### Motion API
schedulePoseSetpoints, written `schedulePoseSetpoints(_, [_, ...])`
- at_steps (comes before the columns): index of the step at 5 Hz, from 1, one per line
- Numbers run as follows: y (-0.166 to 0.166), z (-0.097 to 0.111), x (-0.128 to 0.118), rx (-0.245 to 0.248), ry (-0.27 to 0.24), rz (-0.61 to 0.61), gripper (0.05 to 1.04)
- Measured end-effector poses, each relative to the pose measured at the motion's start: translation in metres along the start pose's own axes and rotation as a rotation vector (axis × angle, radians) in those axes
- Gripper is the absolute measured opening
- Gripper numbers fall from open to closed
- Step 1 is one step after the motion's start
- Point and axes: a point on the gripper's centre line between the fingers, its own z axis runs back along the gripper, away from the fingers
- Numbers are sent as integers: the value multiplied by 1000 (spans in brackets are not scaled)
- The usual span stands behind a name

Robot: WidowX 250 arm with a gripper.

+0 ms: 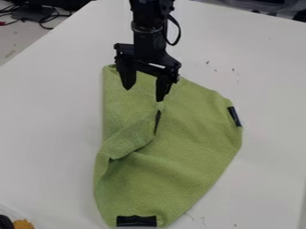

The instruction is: Fold the cloth from right to left

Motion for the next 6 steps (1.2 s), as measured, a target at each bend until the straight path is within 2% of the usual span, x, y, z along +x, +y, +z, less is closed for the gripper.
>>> schedulePoseSetpoints(1, [-1,-9,-3,-1,34,6,1001])
schedulePoseSetpoints(2, [-36,-7,17,-10,53,14,1001])
schedulePoseSetpoints(3, [-73,-10,39,-26,45,-21,1001])
schedulePoseSetpoints(4, [-100,-10,63,-38,16,-3,1001])
schedulePoseSetpoints(5, [-136,-22,64,-81,-1,3,1001])
schedulePoseSetpoints(6, [-146,-26,66,-117,-32,51,1001])
